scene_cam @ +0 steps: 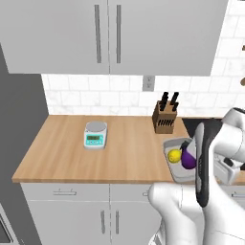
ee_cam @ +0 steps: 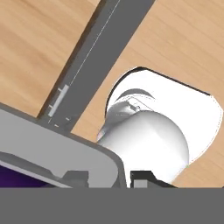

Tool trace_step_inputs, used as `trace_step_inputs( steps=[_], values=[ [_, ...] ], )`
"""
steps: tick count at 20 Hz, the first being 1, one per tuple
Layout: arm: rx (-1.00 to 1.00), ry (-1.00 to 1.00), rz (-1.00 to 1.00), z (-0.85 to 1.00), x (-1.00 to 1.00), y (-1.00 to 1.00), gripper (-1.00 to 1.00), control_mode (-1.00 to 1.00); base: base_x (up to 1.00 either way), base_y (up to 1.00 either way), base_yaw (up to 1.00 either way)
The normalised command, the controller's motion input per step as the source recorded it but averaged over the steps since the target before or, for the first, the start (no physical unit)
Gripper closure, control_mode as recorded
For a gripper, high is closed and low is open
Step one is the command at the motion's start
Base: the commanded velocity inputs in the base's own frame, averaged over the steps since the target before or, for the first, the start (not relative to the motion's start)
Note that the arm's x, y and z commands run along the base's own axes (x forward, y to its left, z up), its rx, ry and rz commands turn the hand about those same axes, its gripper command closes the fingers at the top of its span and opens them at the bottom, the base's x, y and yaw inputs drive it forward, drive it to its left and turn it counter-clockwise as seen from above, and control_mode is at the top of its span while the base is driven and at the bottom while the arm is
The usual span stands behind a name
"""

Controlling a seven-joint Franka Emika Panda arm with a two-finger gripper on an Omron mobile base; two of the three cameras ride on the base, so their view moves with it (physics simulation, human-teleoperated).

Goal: Take the meat container that has the chicken drumstick and place it on the second highest rack of the freezer. Then take the vegetable container that has the eggplant and lemon and place it on the highest rack of the freezer.

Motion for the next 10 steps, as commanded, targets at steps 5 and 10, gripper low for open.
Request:
trace_step_inputs(
  steps=[5,10],
  values=[
    [0.0,0.03,0.02,0.23,-0.55,0.49,1.0,-1.0,0.0,0.0,0.0],
    [0.0,0.02,0.06,0.03,-0.57,0.52,1.0,-1.0,0.0,0.0,0.0]
  ],
)
